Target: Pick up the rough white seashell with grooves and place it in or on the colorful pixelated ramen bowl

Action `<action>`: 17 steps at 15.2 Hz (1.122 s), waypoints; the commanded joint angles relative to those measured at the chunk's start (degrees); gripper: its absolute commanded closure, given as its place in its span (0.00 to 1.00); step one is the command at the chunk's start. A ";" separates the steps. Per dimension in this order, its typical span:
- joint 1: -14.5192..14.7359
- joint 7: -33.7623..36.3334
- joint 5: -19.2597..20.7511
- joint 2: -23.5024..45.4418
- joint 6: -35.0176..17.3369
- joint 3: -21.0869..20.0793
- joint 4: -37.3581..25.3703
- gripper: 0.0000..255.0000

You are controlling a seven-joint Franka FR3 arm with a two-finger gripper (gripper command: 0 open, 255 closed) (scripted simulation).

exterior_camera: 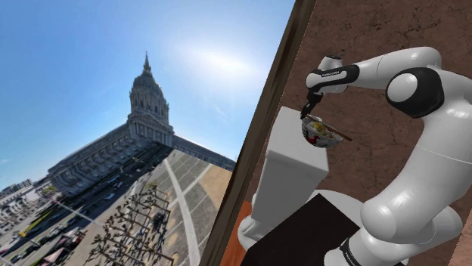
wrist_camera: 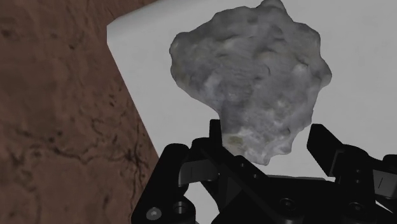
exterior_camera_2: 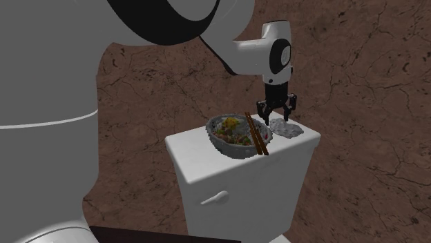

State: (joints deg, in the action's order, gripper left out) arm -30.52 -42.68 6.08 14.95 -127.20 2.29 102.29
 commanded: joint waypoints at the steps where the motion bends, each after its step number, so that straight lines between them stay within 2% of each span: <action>1: 0.00 0.00 0.00 -0.01 0.00 0.00 -0.01 1.00; 17: 0.05 -1.07 -0.51 -2.49 10.67 -0.11 -8.23 1.00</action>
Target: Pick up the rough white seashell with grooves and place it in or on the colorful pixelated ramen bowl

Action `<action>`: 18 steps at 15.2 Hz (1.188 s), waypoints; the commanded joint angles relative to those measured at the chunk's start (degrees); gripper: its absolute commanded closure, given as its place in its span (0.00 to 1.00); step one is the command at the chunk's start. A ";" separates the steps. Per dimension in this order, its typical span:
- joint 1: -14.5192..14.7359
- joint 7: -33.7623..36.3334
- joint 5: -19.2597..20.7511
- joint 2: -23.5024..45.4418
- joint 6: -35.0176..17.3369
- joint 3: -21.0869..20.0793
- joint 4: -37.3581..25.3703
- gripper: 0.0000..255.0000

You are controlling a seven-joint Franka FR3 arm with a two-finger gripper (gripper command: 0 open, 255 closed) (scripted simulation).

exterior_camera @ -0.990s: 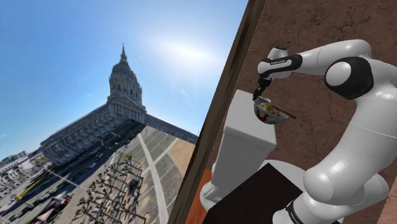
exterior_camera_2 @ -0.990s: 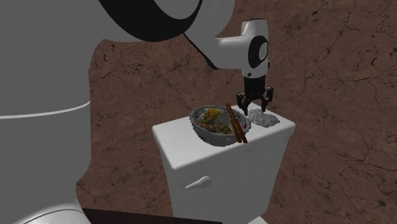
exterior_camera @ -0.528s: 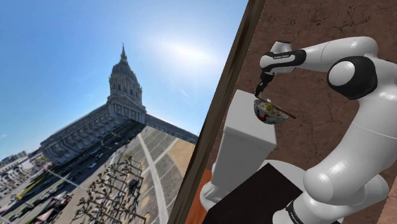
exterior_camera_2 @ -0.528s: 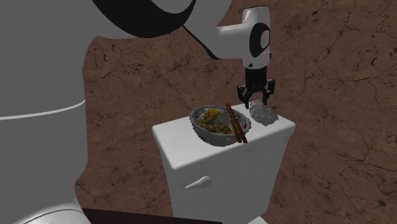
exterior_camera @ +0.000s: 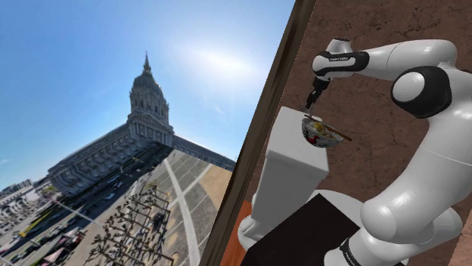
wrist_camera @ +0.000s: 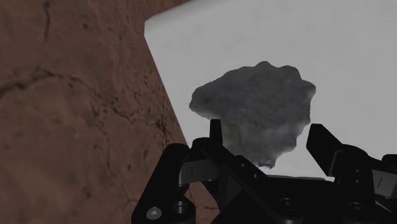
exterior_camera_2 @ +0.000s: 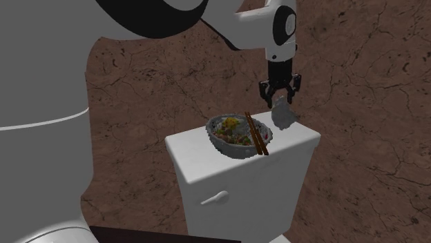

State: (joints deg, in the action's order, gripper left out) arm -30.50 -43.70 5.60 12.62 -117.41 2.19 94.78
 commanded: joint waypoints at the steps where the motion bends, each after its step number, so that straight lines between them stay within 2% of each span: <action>1: 0.03 -0.12 -0.06 -0.23 1.62 -0.03 -1.39 1.00; 18: 0.08 -1.30 -0.49 0.65 14.71 -0.08 -15.41 1.00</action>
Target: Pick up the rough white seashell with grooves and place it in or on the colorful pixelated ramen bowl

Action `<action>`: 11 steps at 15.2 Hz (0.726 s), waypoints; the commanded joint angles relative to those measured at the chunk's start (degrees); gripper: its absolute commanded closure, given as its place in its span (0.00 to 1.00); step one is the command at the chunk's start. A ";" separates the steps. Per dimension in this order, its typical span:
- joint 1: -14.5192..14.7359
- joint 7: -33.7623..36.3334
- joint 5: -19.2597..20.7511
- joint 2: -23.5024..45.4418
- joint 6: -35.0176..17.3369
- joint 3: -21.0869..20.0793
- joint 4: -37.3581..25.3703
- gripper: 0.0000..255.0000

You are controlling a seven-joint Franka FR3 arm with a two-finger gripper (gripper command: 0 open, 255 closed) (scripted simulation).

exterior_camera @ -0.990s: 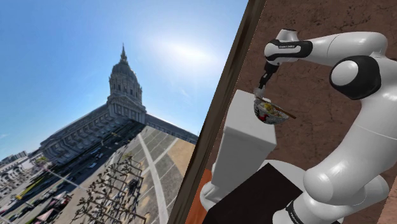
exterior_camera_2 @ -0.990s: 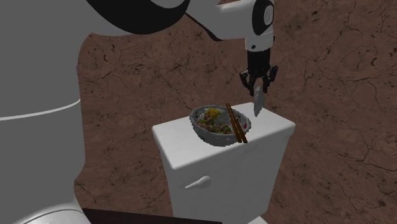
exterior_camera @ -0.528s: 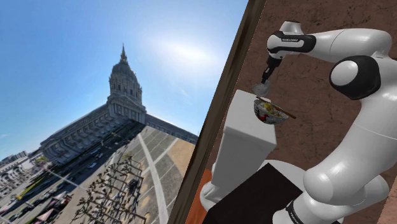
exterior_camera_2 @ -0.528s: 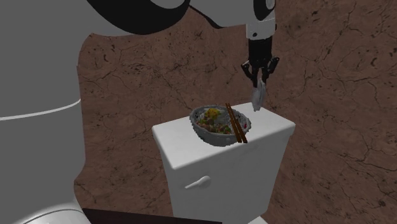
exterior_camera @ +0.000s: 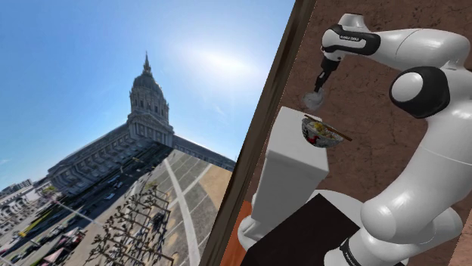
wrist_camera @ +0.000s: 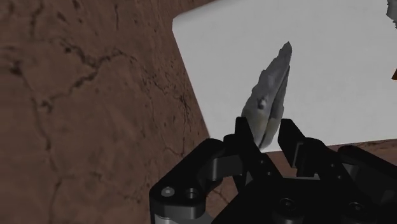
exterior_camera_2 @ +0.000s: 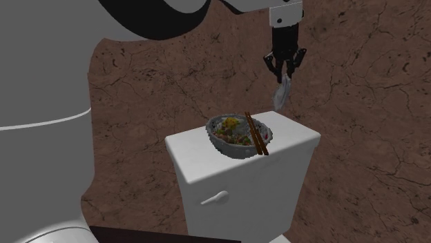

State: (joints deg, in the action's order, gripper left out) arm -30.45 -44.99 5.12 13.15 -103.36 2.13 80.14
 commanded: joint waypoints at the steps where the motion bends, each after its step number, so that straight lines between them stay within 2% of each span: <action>1: 0.34 0.51 0.21 -2.48 -0.08 -0.16 2.61 1.00; 6: 1.72 3.20 1.08 -14.40 -2.20 -1.17 16.91 1.00; 11: 2.88 5.90 1.41 -25.24 -2.23 -2.63 28.07 1.00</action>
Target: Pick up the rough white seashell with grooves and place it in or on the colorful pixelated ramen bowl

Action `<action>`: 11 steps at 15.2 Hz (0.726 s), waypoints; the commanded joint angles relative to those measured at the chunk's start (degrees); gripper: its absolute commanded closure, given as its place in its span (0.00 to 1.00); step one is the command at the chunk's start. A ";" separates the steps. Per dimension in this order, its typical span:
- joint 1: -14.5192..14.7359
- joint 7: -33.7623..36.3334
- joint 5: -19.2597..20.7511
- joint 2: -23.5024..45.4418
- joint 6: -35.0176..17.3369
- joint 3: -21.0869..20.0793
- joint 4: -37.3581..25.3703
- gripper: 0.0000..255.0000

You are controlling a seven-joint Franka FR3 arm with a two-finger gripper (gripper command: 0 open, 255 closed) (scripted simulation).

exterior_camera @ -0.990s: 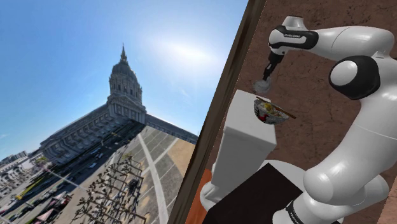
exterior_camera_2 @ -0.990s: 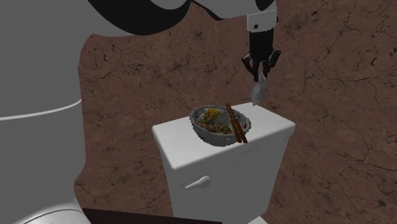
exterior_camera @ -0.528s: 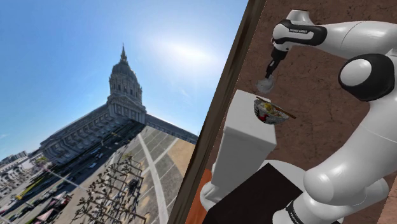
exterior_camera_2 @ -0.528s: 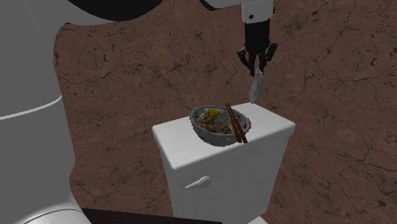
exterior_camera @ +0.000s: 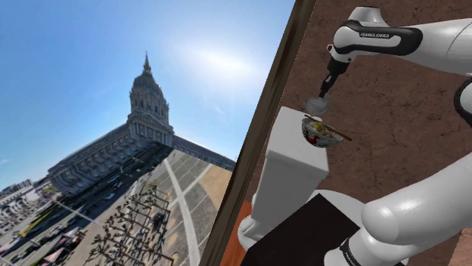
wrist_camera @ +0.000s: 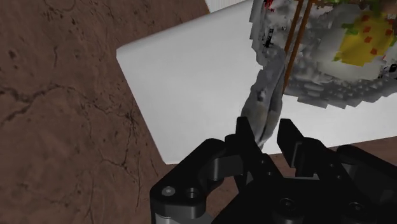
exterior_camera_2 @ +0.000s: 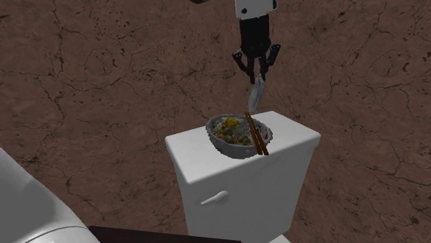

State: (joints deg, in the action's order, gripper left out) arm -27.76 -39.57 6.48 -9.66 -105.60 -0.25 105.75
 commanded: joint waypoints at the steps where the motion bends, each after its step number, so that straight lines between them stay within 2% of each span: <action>1: 0.42 1.01 0.03 -4.52 0.21 -0.58 4.41 1.00; 7: 1.84 4.10 -0.63 -16.40 2.65 -2.80 14.20 1.00; 11: 1.86 4.41 -0.57 -16.83 -0.36 -2.78 17.65 1.00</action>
State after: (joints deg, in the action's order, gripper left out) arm -25.91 -35.23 5.95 -26.59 -105.29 -3.06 122.05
